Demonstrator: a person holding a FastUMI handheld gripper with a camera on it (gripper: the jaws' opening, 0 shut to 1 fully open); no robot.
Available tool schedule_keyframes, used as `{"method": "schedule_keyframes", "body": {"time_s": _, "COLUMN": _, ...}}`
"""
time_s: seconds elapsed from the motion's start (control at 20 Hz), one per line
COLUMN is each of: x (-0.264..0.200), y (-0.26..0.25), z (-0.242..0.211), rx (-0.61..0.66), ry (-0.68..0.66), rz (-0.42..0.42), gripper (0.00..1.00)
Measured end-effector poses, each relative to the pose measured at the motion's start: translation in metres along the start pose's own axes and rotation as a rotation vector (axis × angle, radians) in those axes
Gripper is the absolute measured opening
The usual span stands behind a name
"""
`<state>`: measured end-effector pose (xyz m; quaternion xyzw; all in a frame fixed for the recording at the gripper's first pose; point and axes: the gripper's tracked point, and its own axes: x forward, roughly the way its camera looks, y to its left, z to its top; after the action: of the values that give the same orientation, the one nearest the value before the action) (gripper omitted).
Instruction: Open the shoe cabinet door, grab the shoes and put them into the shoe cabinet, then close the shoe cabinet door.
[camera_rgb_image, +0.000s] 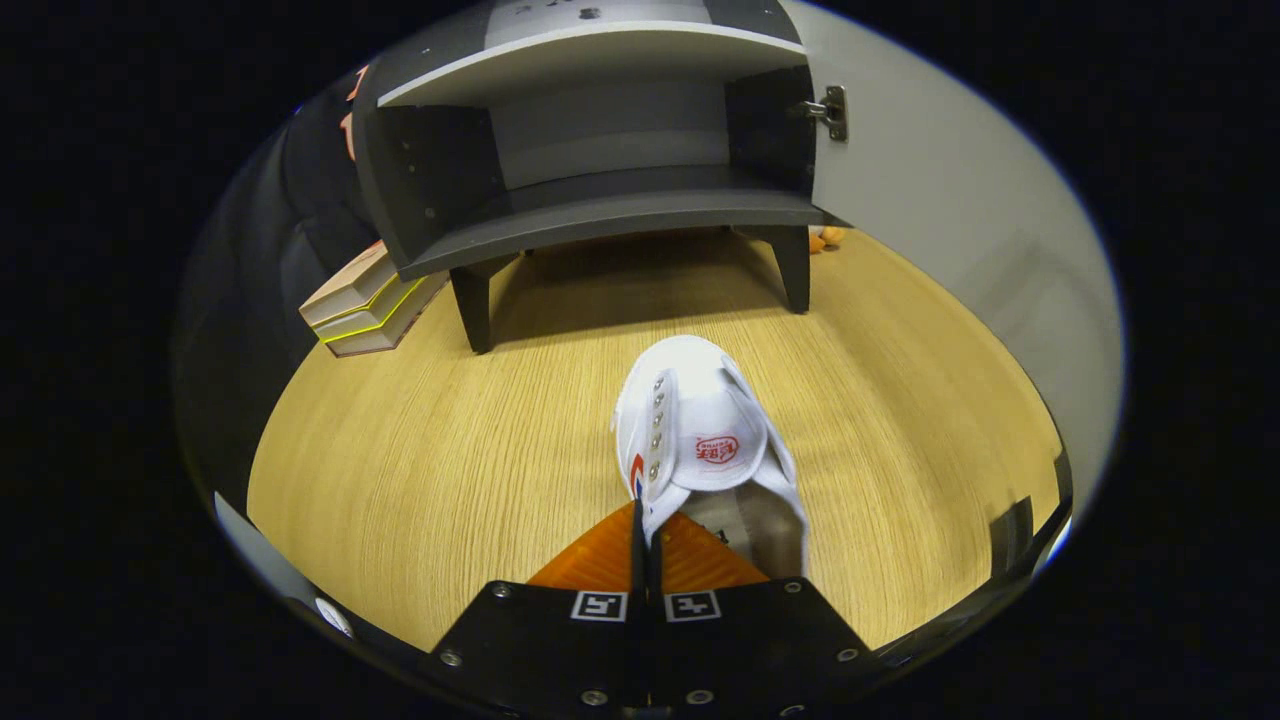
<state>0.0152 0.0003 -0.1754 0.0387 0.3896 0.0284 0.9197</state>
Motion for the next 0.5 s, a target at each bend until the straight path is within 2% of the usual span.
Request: {"method": "schedule_keyframes", "body": {"time_s": 0.5, "x": -0.048, "y": 0.031, "z": 0.034, "rx": -0.034, "ry": -0.103, "rz": 0.063, "gripper": 0.00}}
